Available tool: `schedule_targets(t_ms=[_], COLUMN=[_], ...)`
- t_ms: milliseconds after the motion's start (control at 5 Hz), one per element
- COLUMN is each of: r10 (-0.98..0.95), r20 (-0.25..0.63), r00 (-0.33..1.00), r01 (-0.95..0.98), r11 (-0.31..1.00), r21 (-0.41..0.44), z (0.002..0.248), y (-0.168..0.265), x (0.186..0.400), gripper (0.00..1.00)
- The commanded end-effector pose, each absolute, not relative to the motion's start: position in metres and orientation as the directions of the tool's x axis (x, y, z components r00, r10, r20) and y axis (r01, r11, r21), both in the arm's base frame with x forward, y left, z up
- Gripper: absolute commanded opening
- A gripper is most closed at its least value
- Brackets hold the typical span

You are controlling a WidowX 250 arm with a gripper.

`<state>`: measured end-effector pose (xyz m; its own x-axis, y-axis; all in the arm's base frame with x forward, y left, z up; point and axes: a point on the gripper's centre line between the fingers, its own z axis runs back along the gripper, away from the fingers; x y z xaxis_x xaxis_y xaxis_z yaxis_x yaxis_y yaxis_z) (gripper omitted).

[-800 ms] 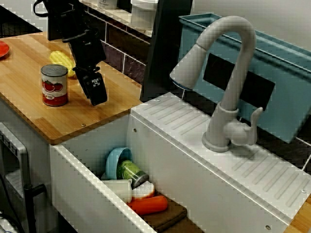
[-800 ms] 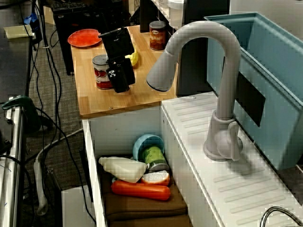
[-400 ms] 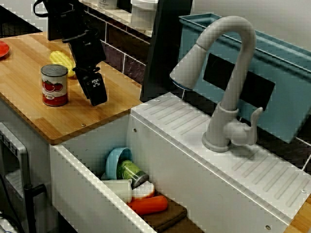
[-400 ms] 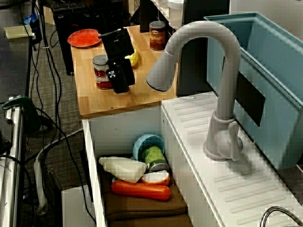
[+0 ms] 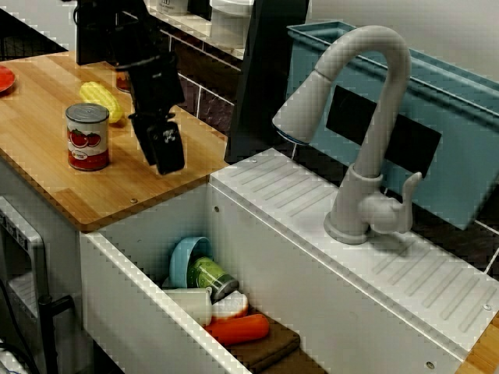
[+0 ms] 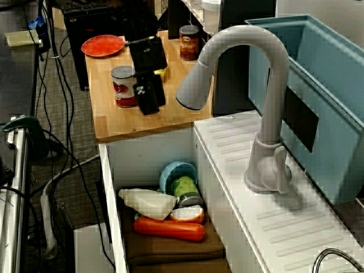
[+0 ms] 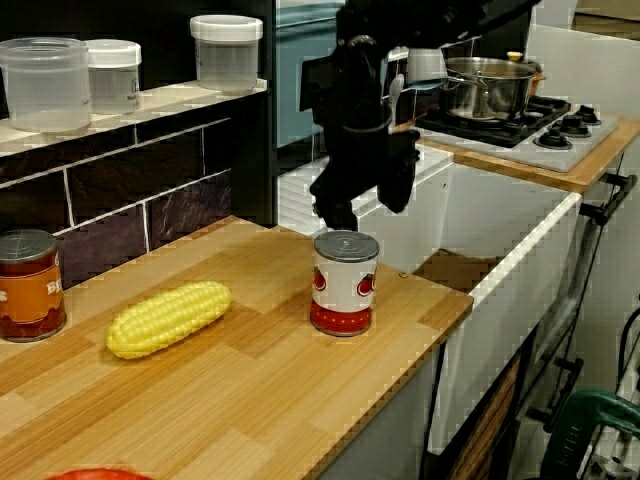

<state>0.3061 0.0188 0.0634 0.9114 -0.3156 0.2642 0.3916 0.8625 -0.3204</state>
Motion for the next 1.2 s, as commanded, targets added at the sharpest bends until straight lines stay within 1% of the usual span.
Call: schedule_targets(t_ms=[0,200,400,600,800,1000], r10=[-0.311,-0.299,-0.25,-0.217,-0.215,-0.209], r20=[0.275,0.221,0.242,0.238,0.193,0.18], r00=[0.91,0.928,0.938,0.947,0.958,0.961], r01=[0.383,0.35,0.307,0.277,0.265,0.253], r11=[0.884,0.903,0.922,0.926,0.918,0.927], r21=[-0.269,-0.249,-0.237,-0.255,-0.294,-0.275], z=[0.105,0.105,0.115,0.128,0.136,0.131], y=[0.037,0.051,0.066,0.079,0.08,0.084], x=[0.306,0.295,0.277,0.259,0.251,0.242], gripper=[1.0,1.0,1.0,1.0,1.0,1.0])
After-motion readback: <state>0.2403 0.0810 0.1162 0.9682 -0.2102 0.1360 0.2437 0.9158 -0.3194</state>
